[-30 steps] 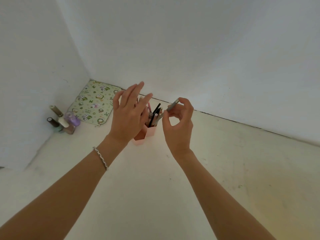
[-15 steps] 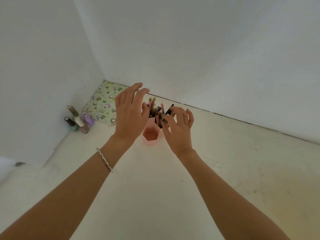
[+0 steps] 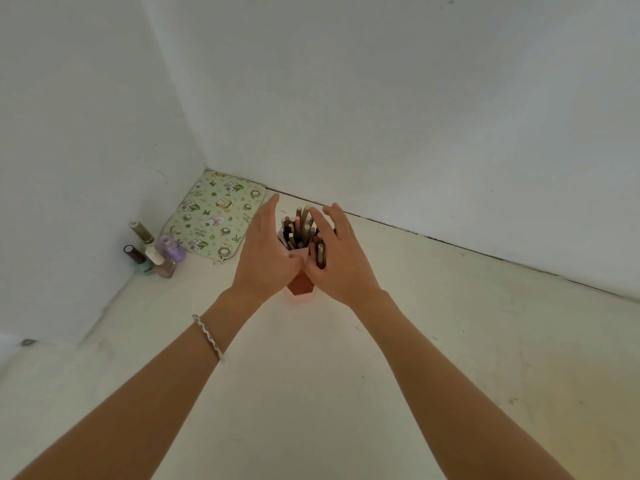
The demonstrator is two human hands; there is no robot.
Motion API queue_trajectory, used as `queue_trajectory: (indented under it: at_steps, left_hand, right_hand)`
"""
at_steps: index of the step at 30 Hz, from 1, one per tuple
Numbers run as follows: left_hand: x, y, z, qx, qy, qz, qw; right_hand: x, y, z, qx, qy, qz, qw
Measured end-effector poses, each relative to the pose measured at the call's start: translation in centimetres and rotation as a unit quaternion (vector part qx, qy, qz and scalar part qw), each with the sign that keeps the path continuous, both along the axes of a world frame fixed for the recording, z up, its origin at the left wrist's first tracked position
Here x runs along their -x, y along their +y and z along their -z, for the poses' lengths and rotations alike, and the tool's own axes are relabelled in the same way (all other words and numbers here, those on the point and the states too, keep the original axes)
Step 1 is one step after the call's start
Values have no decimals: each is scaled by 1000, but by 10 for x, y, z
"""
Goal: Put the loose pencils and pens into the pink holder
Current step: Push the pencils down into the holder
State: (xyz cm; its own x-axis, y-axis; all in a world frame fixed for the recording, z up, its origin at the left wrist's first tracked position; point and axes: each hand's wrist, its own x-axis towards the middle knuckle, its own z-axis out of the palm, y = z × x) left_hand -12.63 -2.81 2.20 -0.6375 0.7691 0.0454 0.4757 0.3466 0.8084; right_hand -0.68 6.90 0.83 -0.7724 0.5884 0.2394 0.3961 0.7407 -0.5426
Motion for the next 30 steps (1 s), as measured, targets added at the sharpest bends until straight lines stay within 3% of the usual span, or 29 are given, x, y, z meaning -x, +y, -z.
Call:
queue_trajectory:
  at_steps: [3,5,8,10,12,18,23,30]
  left_hand:
    - [2,2,5,28,-46,12,998]
    - [3,1,10,23,-50,8,998]
    - [8,-3,20,10,-71,-3,997]
    - [13,-4,26,9,-87,2,996]
    - [18,-3,29,8,-88,1,996]
    - [49,22,30,-12,-81,-39,996]
    - [83,59,24,33,-7,-46,998]
    - [105,81,18,88,23,-41,995]
  right_hand:
    - [-4,2,0,-38,22,-20,999]
    - [-13,0,6,-56,85,31,994]
    - [-28,-16,30,91,134,149,975]
    - [-28,-29,47,200,71,160,964]
    - [-21,-32,59,246,36,162,955]
    - [38,0,62,248,78,181,949]
    - [81,30,59,283,125,207,928]
    - [105,45,63,246,123,226,934]
